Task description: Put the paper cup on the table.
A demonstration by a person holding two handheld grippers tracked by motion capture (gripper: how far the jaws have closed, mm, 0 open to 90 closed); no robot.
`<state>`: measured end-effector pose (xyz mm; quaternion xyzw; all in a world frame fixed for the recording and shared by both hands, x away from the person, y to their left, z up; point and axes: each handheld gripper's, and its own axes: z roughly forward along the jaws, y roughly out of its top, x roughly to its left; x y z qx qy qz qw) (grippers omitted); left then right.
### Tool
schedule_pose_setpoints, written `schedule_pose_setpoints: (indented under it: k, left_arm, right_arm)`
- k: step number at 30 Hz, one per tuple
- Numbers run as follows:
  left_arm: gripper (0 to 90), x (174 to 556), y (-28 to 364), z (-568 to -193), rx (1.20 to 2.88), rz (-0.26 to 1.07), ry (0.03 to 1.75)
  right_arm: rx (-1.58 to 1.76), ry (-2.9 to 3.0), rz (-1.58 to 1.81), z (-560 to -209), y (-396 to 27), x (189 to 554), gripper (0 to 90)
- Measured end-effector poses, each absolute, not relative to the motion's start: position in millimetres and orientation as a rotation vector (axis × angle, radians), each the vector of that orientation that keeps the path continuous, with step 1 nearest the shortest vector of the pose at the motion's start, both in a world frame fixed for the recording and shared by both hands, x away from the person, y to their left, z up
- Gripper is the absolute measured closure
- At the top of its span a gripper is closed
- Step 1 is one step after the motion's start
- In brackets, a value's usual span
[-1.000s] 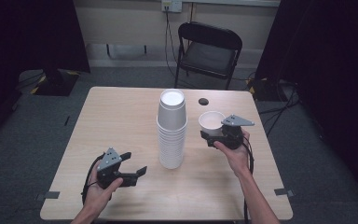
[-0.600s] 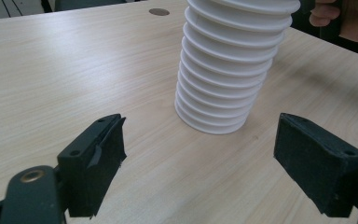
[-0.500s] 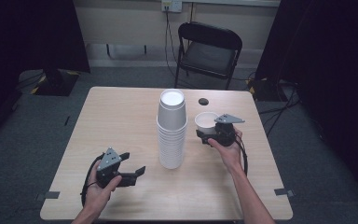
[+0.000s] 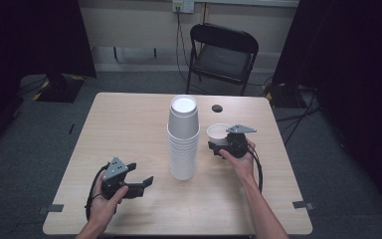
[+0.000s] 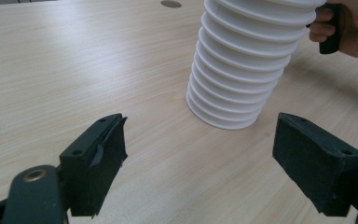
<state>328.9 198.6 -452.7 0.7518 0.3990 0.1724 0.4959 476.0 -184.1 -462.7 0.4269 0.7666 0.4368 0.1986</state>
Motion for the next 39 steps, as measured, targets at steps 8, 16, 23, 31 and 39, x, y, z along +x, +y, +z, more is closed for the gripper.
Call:
schedule_pose_setpoints:
  k: [8,16,23,31,39]
  left_arm:
    - [17.3,332.5,198.4,-453.6,1.816,0.42,0.983]
    - [17.3,332.5,197.9,-454.3,1.811,0.414,0.995]
    - [17.3,331.8,196.3,-454.4,1.812,0.412,0.988]
    - [17.3,332.8,195.4,-454.7,1.825,0.419,0.976]
    - [17.3,331.8,195.6,-454.6,1.82,0.415,0.978]
  right_arm:
    - [1.207,2.157,1.184,-471.2,-187.4,475.0,15.7]
    - [1.191,2.161,1.217,-476.7,-188.4,468.0,15.6]
    - [1.19,2.178,1.19,-483.5,-193.2,460.9,16.4]
    - [1.184,2.19,1.171,-482.4,-194.6,460.4,16.3]
    - [1.184,2.203,1.155,-481.8,-194.3,459.8,16.2]
